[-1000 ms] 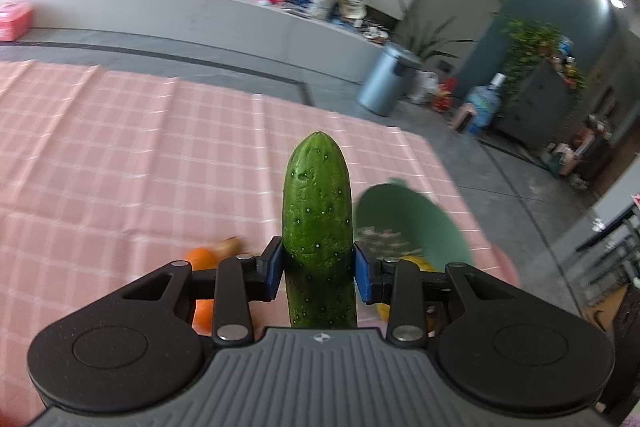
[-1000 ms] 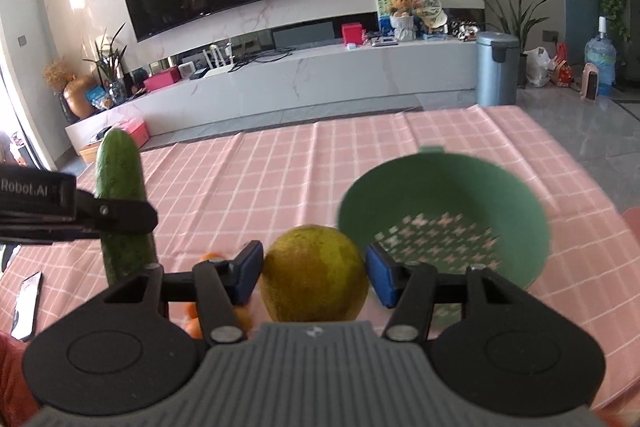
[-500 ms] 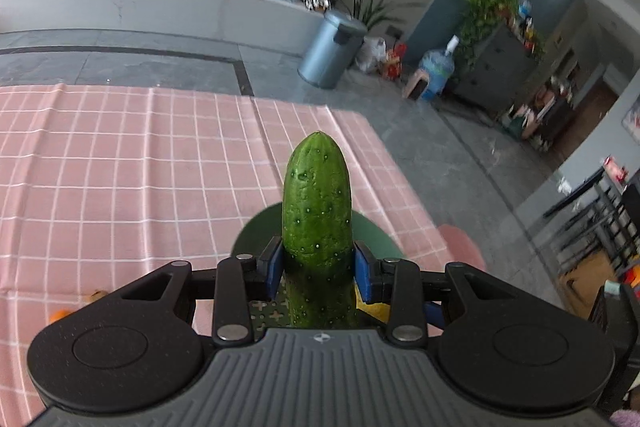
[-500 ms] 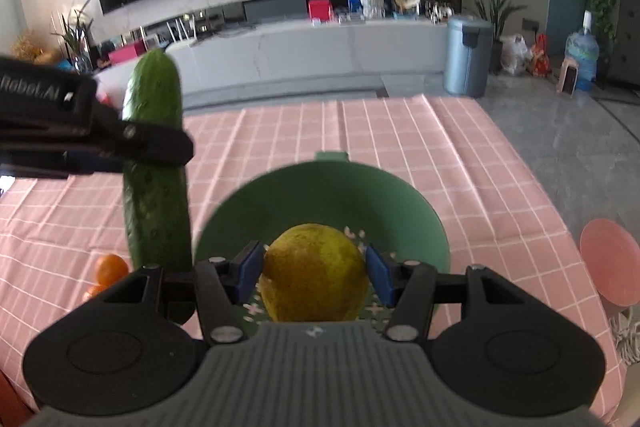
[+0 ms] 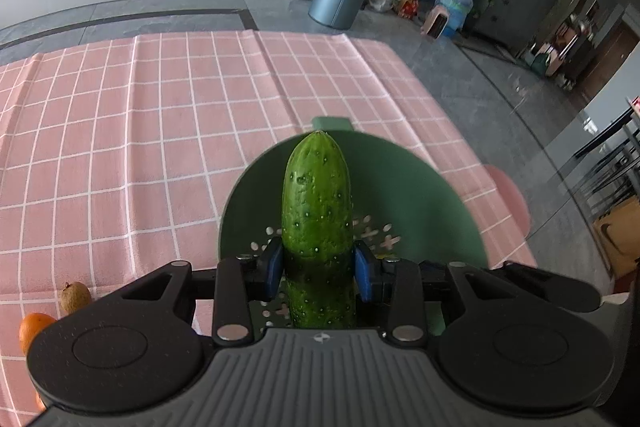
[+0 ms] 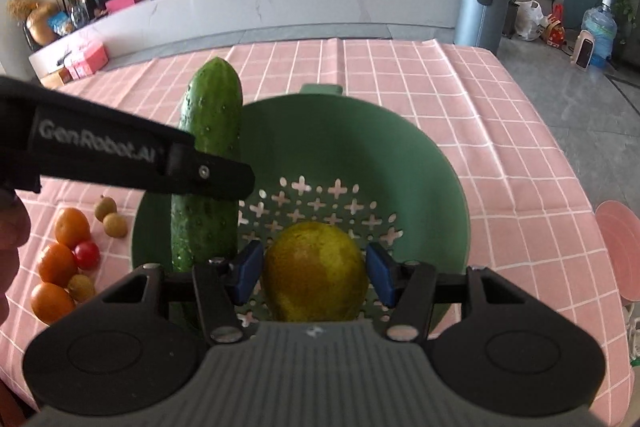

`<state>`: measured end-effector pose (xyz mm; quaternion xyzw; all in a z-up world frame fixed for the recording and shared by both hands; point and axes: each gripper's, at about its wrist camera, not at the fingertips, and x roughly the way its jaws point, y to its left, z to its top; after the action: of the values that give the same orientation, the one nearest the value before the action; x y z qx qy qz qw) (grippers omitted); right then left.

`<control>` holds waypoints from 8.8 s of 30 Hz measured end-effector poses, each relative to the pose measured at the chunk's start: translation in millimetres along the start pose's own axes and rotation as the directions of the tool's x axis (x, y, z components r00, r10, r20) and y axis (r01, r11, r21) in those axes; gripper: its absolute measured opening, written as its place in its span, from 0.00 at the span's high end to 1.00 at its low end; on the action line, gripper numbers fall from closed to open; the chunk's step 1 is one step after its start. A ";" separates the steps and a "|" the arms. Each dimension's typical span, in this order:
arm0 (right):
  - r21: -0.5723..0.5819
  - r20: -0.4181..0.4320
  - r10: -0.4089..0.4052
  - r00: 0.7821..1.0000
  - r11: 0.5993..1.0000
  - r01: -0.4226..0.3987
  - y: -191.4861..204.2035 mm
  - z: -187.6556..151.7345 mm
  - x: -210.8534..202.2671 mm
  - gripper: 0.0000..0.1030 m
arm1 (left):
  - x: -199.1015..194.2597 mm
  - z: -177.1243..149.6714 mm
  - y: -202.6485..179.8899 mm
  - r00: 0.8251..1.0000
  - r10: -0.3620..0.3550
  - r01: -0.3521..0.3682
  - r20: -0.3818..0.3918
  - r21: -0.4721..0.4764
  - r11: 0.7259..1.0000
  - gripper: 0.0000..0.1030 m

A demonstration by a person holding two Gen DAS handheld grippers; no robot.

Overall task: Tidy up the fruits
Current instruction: 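Lower the cucumber into the green colander with the left tool while the right tool lowers the pear, then grasp an orange with the left tool while the right tool grasps another orange, then place the orange in the colander with the left tool while the right tool places its orange, then grasp an orange with the left tool while the right tool grasps a small brown fruit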

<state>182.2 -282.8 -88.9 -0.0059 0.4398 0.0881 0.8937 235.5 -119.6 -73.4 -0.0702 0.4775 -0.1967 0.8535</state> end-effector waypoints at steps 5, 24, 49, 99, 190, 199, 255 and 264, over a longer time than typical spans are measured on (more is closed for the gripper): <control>0.001 -0.008 -0.008 1.000 1.000 0.008 -1.6 1.6 4.1 0.48 | 3.9 -1.0 0.7 1.000 0.012 -0.012 -0.008 0.019 1.000 0.61; 0.009 0.101 -0.095 0.990 0.995 0.094 13.4 -3.8 -34.7 0.36 | -58.4 -7.3 -14.8 0.994 0.018 -0.032 0.109 0.123 0.992 0.44; 0.022 0.117 0.079 0.990 0.996 -0.082 121.6 -47.8 -81.4 0.33 | -171.2 -67.0 79.2 0.975 0.200 -0.208 0.093 0.094 0.974 0.42; -0.104 -0.111 0.163 0.980 0.979 -0.175 168.0 -71.2 -5.6 0.61 | -77.1 -111.7 133.6 0.995 -0.016 0.000 -0.101 -0.160 0.987 0.52; -0.236 -0.044 -0.063 0.997 0.970 0.051 -20.7 33.4 8.2 0.62 | 11.3 18.5 -44.8 0.999 0.004 0.004 -0.040 0.198 0.980 0.48; -0.254 -0.034 -0.092 0.995 0.964 0.081 -15.5 32.8 3.2 0.51 | 0.2 14.3 -42.6 1.000 0.003 -0.001 -0.011 0.181 0.983 0.34; -0.170 0.019 0.157 0.987 0.974 -0.152 177.9 -41.0 -17.4 0.59 | -116.0 -94.1 141.0 0.995 0.096 -0.097 0.029 0.048 0.994 0.37; -0.191 -0.041 0.201 0.979 0.960 -0.205 192.2 -47.5 9.4 0.67 | -98.2 -97.3 148.7 0.999 0.047 -0.047 -0.009 0.007 0.999 0.42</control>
<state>119.3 -96.3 -112.5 -0.0488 0.4370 0.2218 0.8703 147.6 62.3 -93.9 -0.0550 0.4824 -0.1787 0.8558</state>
